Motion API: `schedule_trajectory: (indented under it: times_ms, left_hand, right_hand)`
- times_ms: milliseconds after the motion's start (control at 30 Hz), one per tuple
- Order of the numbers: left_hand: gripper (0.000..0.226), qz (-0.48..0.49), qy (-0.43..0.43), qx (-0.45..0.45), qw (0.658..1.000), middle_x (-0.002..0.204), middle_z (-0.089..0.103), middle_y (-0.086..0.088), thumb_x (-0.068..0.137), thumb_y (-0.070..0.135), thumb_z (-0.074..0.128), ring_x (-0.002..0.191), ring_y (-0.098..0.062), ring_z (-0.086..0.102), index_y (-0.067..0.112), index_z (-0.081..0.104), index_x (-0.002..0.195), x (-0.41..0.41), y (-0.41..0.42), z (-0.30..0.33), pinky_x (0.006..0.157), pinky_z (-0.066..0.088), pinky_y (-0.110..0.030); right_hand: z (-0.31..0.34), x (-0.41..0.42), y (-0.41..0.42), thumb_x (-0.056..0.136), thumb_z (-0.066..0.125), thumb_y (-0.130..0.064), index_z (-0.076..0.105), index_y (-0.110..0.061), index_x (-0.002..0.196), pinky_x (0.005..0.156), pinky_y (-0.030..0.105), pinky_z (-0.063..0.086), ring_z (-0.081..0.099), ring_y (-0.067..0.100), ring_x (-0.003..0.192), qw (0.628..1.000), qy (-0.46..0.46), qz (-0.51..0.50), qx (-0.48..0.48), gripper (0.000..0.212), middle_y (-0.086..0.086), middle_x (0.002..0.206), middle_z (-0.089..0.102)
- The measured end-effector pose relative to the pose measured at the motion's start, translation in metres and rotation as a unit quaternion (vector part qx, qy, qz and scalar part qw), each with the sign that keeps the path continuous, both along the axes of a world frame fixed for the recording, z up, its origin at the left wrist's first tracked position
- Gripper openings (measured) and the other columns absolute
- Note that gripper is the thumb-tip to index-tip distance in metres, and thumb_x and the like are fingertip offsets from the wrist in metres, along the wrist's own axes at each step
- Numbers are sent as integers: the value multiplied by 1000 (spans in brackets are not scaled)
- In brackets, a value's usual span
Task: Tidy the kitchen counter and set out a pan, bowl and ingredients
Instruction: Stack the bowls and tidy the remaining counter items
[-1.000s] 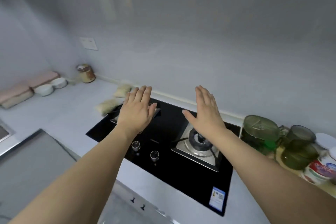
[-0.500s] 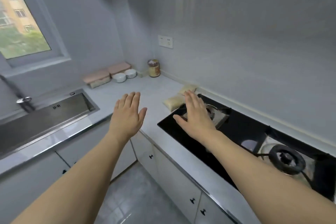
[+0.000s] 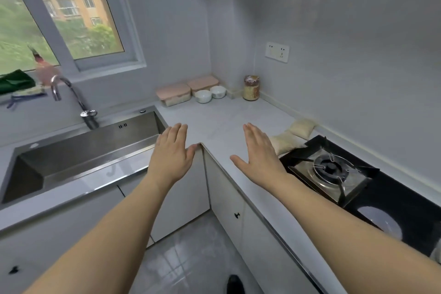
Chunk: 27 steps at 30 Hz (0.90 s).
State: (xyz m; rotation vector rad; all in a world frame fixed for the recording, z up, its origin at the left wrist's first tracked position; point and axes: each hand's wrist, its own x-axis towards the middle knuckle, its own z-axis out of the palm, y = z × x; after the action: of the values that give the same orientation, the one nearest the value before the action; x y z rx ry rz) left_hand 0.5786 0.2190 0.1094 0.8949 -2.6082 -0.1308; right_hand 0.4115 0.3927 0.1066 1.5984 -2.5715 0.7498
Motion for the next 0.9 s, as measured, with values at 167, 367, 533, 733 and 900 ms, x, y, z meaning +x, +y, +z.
schedule_trajectory:
  times_ms: [167, 367, 533, 733, 900]
  left_hand:
    - [64, 3, -10, 6, 1000, 151, 37, -16, 97, 42, 37, 140, -35, 30, 5, 34, 148, -37, -58, -11, 117, 25, -46]
    - [66, -6, -40, 4, 999, 152, 34, -17, 95, 42, 38, 140, -37, 30, 4, 33, 149, -104, -142, -1, 116, 23, -44]
    - [61, -6, -16, 0, 1000, 155, 30, -12, 100, 35, 48, 141, -32, 27, 7, 29, 150, -152, -197, 11, 117, 20, -40]
    - [65, -6, -52, 17, 998, 157, 25, -11, 99, 37, 47, 141, -32, 26, 9, 25, 152, -191, -253, 2, 116, 21, -39]
    - [67, -20, -81, 47, 995, 158, 22, -9, 97, 41, 48, 142, -33, 24, 12, 22, 152, -228, -303, -11, 117, 23, -41]
  right_hand:
    - [-11, -41, -63, 95, 47, -48, 4, -11, 154, 121, 36, 3, -2, 17, 148, 1000, -9, 4, -3, 82, 5, 162, 1]
    - [-6, -107, -143, 95, 48, -45, 5, -11, 154, 121, 33, 1, -2, 17, 148, 1000, -27, -1, -15, 81, 4, 162, 1]
    - [0, -157, -200, 95, 49, -45, 5, -11, 154, 121, 32, 1, -1, 17, 148, 999, -30, 1, -15, 81, 4, 162, 2]
    - [-8, -192, -249, 94, 51, -44, 7, -12, 154, 121, 35, 8, 3, 19, 148, 998, -54, 8, 12, 81, 4, 162, 3]
    - [-13, -227, -296, 93, 52, -45, 10, -11, 154, 119, 33, 10, 7, 20, 148, 998, -52, 0, 19, 81, 5, 161, 7]
